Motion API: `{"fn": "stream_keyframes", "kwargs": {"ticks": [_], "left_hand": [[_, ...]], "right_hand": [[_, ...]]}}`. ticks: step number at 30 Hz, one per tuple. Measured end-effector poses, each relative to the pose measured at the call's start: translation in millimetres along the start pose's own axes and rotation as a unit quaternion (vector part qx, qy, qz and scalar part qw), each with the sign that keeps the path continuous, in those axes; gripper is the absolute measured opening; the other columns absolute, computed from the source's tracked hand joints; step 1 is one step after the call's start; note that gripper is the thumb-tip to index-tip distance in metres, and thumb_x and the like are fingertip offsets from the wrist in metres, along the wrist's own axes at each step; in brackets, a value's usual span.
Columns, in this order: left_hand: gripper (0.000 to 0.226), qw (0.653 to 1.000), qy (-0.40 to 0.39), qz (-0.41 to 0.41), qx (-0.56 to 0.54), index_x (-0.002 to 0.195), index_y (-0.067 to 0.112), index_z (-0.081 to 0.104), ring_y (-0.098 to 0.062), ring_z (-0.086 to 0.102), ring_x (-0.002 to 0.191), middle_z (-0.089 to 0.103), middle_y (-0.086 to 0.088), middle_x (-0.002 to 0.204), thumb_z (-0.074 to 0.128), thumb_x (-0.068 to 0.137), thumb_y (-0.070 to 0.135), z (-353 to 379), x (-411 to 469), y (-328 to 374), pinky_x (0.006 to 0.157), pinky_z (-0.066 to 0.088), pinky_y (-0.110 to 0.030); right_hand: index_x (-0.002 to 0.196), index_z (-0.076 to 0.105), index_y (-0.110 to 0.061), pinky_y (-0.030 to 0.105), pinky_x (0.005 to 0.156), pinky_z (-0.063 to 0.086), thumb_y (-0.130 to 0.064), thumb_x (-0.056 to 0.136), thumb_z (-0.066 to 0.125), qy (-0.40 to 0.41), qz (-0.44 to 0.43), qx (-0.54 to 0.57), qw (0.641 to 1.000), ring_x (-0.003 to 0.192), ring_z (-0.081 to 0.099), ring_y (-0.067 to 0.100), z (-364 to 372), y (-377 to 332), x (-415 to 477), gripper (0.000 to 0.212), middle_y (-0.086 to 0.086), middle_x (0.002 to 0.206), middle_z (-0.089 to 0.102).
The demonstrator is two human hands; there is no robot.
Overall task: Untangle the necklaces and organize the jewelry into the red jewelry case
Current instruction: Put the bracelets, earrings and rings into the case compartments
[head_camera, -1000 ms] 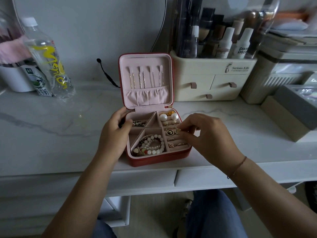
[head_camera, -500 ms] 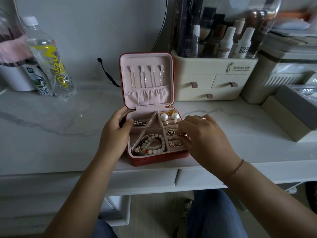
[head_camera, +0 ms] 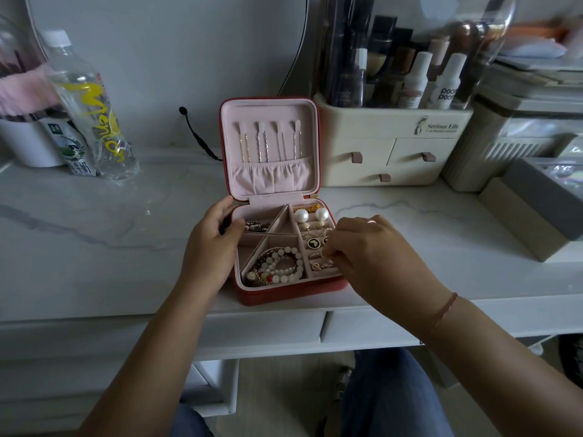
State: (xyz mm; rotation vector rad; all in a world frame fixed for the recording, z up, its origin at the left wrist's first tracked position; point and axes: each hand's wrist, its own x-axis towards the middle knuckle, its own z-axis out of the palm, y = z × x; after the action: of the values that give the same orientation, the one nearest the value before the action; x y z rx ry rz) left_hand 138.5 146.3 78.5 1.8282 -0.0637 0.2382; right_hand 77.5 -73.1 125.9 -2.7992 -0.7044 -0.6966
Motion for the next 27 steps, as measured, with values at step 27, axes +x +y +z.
{"fn": "stream_keyframes", "kwargs": {"ticks": [27], "left_hand": [[0.046,1.0,0.009,-0.008,0.004,0.129,0.027,0.056,-0.002,0.058,0.112,0.065,0.013,0.119,0.052,0.083,0.023,1.5,-1.1,2.5,0.099,0.043,-0.028]], "right_hand": [[0.102,0.073,-0.027,0.019,0.063,0.036,-0.022,0.089,0.042,0.025,0.065,0.122,0.99,0.069,0.048,0.007,3.3,15.8,-29.9,0.034,-0.004,0.086,0.055]]}}
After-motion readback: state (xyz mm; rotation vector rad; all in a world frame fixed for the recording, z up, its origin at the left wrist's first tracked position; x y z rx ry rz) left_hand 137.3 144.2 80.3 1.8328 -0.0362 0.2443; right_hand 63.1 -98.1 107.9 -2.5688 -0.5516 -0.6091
